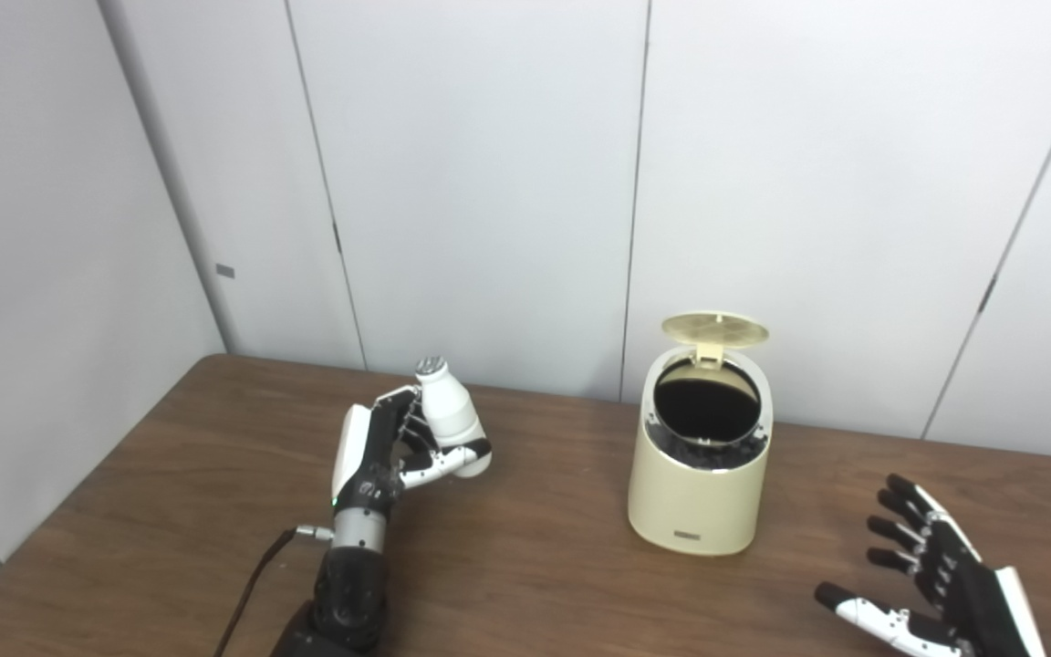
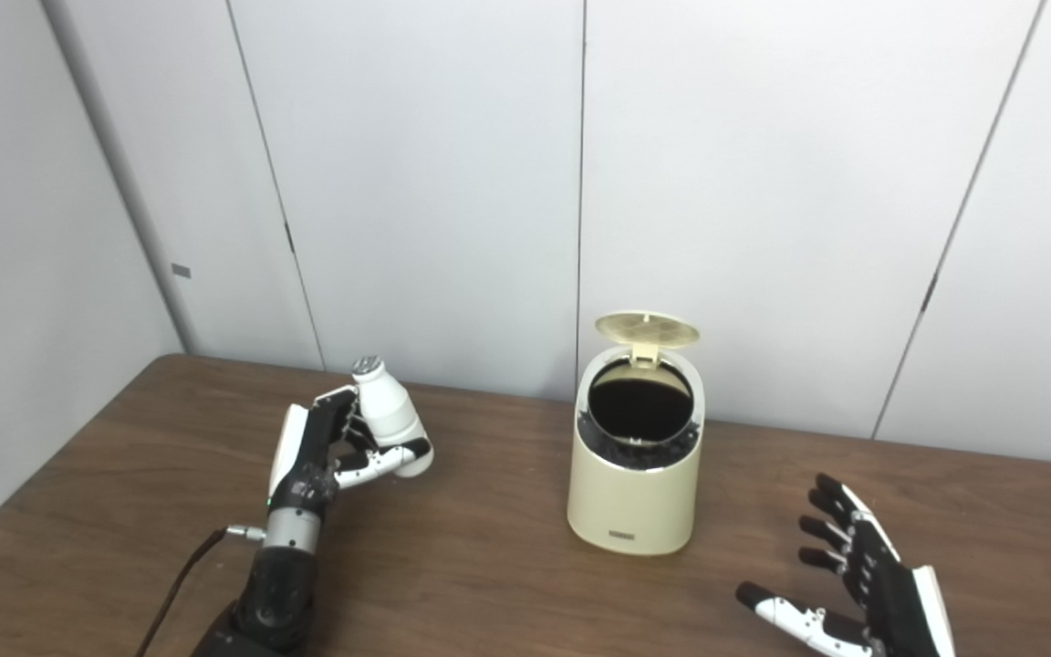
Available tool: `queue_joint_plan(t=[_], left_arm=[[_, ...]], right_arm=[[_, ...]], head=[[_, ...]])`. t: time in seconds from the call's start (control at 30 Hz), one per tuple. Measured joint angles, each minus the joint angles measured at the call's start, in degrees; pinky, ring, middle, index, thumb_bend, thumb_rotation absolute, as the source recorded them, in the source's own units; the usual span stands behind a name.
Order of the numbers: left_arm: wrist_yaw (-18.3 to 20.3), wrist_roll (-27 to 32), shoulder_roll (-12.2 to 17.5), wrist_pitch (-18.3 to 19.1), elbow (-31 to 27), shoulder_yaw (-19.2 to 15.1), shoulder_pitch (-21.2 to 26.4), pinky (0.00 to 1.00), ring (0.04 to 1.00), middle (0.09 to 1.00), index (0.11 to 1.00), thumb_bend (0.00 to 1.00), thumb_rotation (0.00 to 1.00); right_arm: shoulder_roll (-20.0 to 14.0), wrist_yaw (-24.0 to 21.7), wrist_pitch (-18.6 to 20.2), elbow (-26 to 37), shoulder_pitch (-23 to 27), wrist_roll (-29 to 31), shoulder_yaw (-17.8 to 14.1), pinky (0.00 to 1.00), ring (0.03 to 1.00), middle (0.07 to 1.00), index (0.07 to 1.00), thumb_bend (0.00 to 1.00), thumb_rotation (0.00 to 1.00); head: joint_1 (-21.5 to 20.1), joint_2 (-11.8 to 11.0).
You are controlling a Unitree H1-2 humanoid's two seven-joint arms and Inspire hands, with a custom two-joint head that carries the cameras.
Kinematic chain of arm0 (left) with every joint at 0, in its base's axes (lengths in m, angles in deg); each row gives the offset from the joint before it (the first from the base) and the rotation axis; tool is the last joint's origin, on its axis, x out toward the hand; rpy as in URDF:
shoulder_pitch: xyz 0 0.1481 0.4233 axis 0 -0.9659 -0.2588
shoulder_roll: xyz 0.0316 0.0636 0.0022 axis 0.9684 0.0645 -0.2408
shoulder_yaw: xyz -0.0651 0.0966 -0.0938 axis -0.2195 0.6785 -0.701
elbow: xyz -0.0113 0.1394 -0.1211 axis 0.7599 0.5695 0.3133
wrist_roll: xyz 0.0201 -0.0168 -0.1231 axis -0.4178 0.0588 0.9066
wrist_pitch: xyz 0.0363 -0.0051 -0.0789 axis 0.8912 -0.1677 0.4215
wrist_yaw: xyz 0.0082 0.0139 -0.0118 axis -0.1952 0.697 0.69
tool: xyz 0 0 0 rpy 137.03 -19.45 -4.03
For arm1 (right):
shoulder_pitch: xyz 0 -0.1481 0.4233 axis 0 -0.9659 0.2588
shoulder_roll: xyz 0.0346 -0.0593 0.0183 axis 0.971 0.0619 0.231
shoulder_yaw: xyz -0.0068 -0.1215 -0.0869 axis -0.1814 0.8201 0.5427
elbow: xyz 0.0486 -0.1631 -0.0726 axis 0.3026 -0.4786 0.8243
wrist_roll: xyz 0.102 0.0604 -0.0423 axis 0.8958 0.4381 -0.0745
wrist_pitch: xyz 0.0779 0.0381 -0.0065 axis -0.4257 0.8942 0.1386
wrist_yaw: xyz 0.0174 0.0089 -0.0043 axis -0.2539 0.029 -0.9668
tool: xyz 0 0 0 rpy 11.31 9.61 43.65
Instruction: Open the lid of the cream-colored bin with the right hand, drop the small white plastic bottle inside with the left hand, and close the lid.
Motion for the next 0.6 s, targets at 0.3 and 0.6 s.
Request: queue_joint_plan(t=[0.3,0.6], left_arm=[[2.90,0.66,-1.51,0.08,-11.68,1.71,1.20,0.36,0.429,0.486,0.496,0.51,0.00],[7.65,-0.30,-3.03,2.65,-16.15,4.32,6.44,0.37,0.425,0.482,0.500,0.51,0.00]], right_arm=[[0.51,1.57,-2.53,-3.88,0.77,-2.07,0.80,0.66,0.770,0.848,0.849,0.71,0.16],[1.55,3.22,-4.41,-5.93,1.44,-4.39,1.84,0.64,0.762,0.847,0.847,0.72,0.20]], head=[[-4.22,-1.85],[-7.38,-3.17]])
